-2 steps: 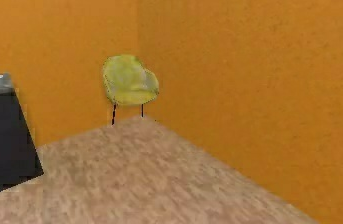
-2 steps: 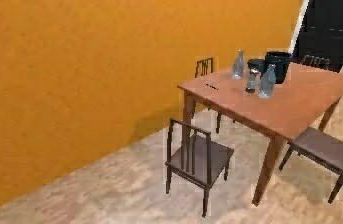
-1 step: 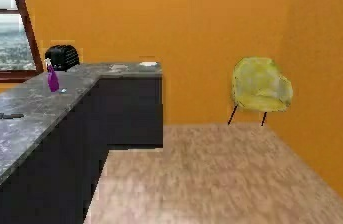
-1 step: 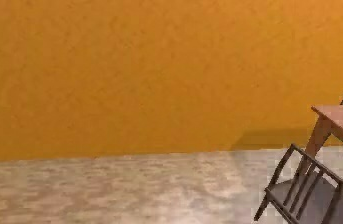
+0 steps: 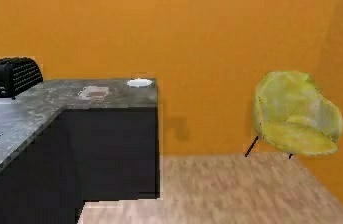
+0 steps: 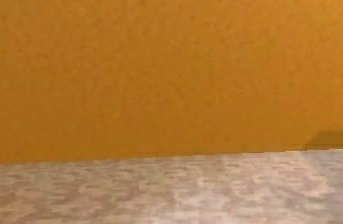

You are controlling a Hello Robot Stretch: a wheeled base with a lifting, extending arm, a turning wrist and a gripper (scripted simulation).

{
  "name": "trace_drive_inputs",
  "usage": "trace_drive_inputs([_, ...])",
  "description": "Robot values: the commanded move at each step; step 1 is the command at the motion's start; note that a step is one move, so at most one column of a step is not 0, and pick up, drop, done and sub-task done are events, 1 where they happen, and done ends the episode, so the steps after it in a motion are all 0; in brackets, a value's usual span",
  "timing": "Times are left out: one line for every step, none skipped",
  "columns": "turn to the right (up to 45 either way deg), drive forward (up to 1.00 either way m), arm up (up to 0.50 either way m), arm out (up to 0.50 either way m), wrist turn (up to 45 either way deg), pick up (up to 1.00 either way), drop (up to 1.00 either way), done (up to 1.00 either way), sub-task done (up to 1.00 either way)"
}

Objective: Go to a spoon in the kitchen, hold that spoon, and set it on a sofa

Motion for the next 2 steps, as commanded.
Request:
trace_drive_inputs([-45.0, 0.0, 0.0, 0.0, 0.0, 0.0, 0.0, 0.0, 0.0])
trace_drive_inputs([-45.0, 0.0, 0.0, 0.0, 0.0, 0.0, 0.0, 0.0, 0.0])
